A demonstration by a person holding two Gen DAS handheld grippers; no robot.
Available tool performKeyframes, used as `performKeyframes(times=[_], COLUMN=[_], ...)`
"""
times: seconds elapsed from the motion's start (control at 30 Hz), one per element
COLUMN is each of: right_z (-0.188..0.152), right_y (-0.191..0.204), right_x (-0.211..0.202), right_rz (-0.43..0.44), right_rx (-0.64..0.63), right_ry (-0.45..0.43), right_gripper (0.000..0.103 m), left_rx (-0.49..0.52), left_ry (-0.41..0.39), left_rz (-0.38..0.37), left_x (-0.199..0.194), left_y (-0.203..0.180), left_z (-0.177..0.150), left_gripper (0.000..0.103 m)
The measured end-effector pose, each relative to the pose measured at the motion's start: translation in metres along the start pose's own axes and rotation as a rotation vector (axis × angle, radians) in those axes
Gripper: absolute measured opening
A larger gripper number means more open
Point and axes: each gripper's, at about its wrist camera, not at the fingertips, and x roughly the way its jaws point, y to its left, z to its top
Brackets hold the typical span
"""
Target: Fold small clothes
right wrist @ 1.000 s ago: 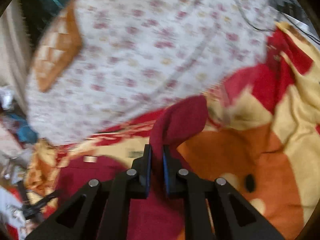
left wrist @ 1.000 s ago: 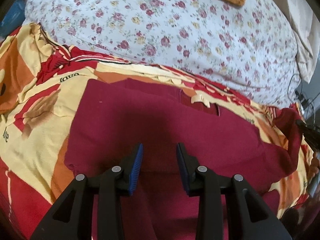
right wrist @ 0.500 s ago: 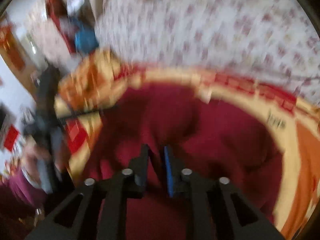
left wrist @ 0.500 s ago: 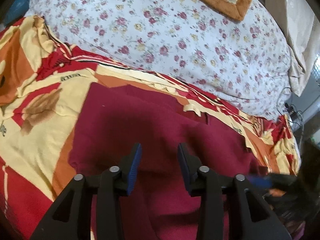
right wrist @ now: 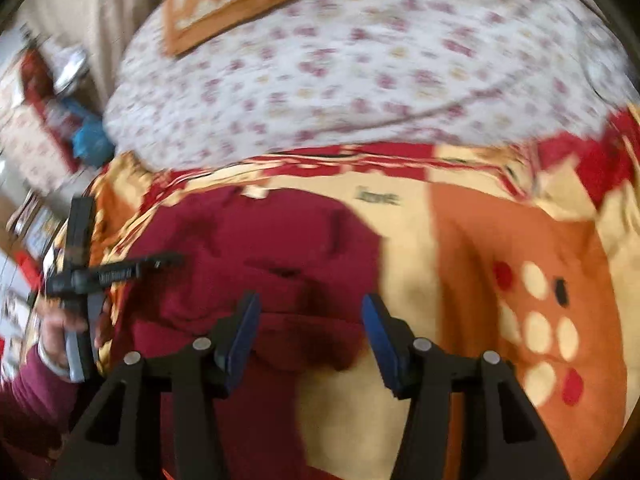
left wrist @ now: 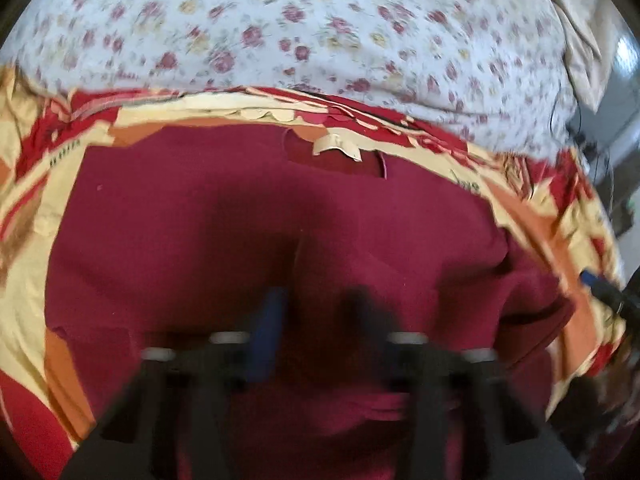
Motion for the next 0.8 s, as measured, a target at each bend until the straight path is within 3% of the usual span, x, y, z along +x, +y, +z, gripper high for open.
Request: performKeyframes(times=[0.13, 0.27, 0.37, 0.6, 0.7, 0.8], right_z=[0.000, 0.003, 0.005, -0.003, -0.019, -0.014], right_y=[-0.021, -0.016, 0.005, 0.042, 0.056, 0.044], right_x=[0.003, 0.012, 0.021, 0.068, 0.087, 0.072], right_rz=[-0.030, -0.020, -0.011, -0.015, -0.133, -0.077], right_rx=[0.066, 0.075, 0.028, -0.037, -0.156, -0.092], right_ry=[-0.011, -0.007, -0.004, 0.098, 0.219, 0.192], right_gripper=[0.056, 0.056, 0.056, 0.056, 0.056, 0.056], left_rx=[-0.037, -0.117, -0.145, -0.235, -0.265, -0.278], left_ry=[-0.096, -0.260, -0.308, -0.234, -0.207, -0.189], left_rz=[-0.082, -0.068, -0.013, 0.028, 0.034, 0.027], left_x=[-0.035, -0.085, -0.100, -0.074, -0.067, -0.064], left_y=[0.005, 0.035, 0.055, 0.089, 0.102, 0.109], left_z=[0.011, 0.038, 0.048, 0.024, 0.012, 0.005], left_gripper=[0.000, 0.000, 0.000, 0.000, 0.000, 0.000])
